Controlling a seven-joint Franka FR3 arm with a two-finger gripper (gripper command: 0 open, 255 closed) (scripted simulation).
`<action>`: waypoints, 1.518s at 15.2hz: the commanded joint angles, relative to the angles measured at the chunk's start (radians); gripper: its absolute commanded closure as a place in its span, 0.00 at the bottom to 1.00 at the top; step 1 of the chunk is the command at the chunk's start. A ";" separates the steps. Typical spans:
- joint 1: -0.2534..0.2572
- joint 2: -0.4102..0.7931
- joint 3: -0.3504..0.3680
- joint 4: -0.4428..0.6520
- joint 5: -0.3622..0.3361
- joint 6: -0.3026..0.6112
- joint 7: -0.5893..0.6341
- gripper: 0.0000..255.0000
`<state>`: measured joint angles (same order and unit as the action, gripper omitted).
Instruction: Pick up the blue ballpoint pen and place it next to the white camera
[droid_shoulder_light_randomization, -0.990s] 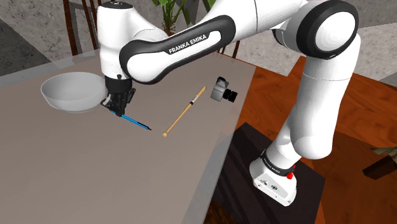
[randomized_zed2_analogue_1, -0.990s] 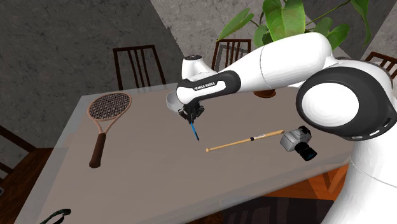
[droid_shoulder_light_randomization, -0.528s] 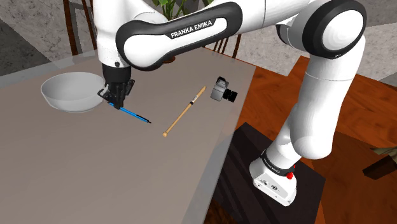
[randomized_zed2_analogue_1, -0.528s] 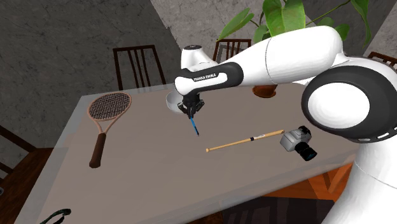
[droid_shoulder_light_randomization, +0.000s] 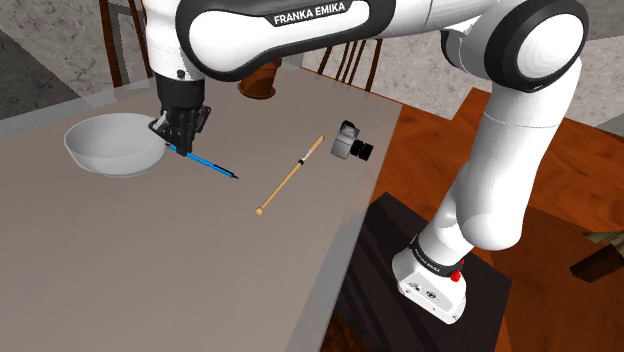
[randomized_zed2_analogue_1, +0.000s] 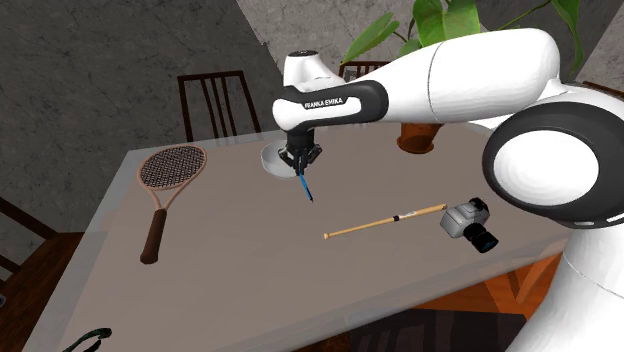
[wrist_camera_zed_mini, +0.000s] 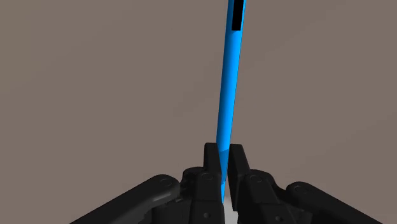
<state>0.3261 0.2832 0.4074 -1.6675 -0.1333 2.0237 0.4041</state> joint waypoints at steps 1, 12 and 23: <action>0.001 -0.003 0.001 0.022 0.002 -0.025 -0.001 1.00; -0.035 -0.070 -0.004 0.044 0.039 -0.108 -0.056 1.00; -0.194 -0.306 -0.107 -0.236 0.161 -0.046 -0.343 1.00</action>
<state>0.1433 -0.0069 0.3109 -1.8882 0.0199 1.9781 0.0873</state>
